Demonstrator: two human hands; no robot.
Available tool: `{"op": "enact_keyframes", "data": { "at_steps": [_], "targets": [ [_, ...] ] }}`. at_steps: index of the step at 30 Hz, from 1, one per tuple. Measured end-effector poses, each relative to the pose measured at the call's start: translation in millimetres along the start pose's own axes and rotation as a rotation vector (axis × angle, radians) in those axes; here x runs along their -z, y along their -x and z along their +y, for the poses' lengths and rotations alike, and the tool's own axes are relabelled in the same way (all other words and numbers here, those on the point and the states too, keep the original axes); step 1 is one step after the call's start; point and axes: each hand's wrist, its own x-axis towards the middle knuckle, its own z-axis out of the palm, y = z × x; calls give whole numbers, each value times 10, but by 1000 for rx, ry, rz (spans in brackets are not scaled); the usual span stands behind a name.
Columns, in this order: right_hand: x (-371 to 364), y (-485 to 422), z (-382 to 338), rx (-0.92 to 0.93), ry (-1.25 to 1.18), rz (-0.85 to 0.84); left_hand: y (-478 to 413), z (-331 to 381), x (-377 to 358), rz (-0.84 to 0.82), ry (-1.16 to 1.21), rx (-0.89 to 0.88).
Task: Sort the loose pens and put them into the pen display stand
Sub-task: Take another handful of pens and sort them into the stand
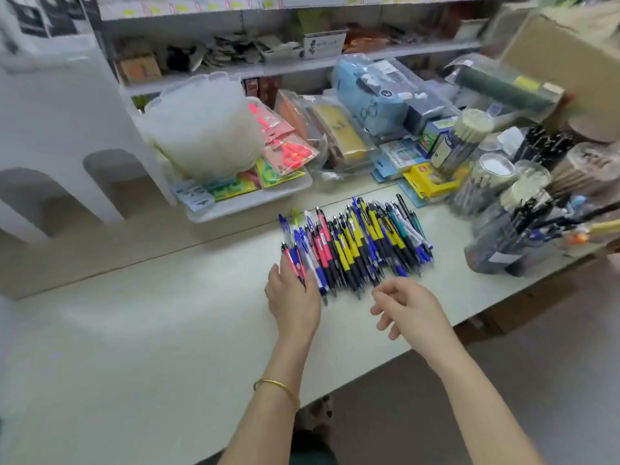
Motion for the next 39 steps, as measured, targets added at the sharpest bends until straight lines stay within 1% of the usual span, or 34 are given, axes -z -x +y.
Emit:
{"op": "enact_keyframes", "data": {
  "at_steps": [3, 6, 8, 13, 16, 21, 24, 27, 31, 34, 37, 39],
  "targets": [
    [144, -356, -12, 15, 10, -32, -219, 165, -259, 49, -130, 43],
    [176, -597, -22, 15, -39, -69, -316, 171, -410, 101, -257, 18],
    [176, -759, -59, 28, -28, -106, -371, 164, -467, 144, -310, 12],
    [139, -1157, -191, 54, -37, -203, -440, 137, -503, 223, -320, 52],
    [91, -1313, -273, 70, -53, -264, -452, 152, -505, 292, -299, 108],
    [54, -1502, -411, 126, -40, -317, -445, 208, -526, 254, -378, 117],
    [35, -1573, -450, 133, -27, -336, -464, 190, -537, 277, -415, 123],
    [-1, -1626, -467, 140, -22, -345, -500, 229, -531, 258, -411, 156],
    [-76, -1701, -462, 163, 15, -351, -547, 258, -528, 276, -409, 160],
    [-132, -1741, -435, 219, 151, -413, -579, 261, -534, 300, -404, 152],
    [-214, -1734, -414, 310, 440, -487, -604, 256, -543, 334, -395, 142],
    [-262, -1728, -406, 382, 628, -489, -617, 257, -546, 350, -395, 140]
  ]
}}
